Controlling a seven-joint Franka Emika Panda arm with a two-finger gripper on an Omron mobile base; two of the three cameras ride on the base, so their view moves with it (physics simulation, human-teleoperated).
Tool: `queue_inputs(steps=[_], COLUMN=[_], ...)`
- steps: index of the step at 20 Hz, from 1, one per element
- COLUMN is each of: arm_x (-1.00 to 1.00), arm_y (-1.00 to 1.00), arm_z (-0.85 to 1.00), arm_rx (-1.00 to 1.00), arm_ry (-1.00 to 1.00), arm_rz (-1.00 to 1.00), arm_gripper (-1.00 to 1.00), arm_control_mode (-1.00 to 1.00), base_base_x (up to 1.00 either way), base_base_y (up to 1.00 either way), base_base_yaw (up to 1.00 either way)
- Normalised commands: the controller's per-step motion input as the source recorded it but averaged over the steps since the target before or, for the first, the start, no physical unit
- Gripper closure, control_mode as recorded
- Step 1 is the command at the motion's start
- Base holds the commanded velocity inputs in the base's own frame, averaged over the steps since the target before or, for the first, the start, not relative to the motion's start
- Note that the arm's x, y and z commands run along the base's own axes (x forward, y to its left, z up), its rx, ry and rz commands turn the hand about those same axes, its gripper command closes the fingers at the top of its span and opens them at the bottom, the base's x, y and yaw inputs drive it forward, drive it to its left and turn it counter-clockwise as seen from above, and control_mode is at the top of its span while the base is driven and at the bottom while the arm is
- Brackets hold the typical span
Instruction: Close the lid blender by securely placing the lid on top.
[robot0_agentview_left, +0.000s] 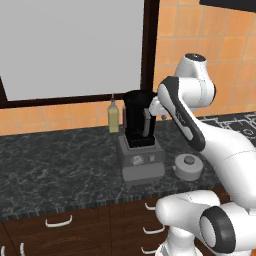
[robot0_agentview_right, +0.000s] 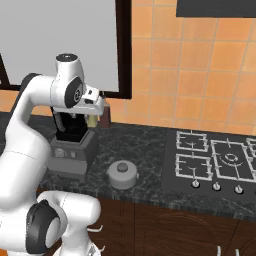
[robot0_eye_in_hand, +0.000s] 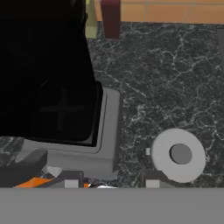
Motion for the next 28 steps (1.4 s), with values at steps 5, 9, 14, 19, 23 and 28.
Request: queue_inputs(steps=[5,9,14,19,23,28], arm_x=[-0.03,-0.27,-0.17,0.13,0.02,-0.01], arm_y=[-0.05,-0.93,-0.66,-0.14,-0.29,-0.08], arm_z=[-0.17,-0.49,-0.34,-0.51,-0.65,-0.48], arm_rx=[0.00,0.11,0.04,-0.04,0.00,-0.01], arm_ry=[-0.01,0.02,0.05,0.09,0.05,0.01], arm_rz=[0.00,-0.11,-0.13,-0.02,-0.03,-0.12], arm_gripper=[-1.00,-1.00,-1.00,-1.00,-1.00,-1.00], arm_control_mode=[-1.00,-1.00,-1.00,-1.00,-1.00,-1.00], base_base_x=[0.00,0.00,0.00,0.00,0.00,0.00], base_base_y=[0.00,0.00,0.00,0.00,0.00,0.00], base_base_yaw=[0.00,0.00,0.00,0.00,0.00,0.00])
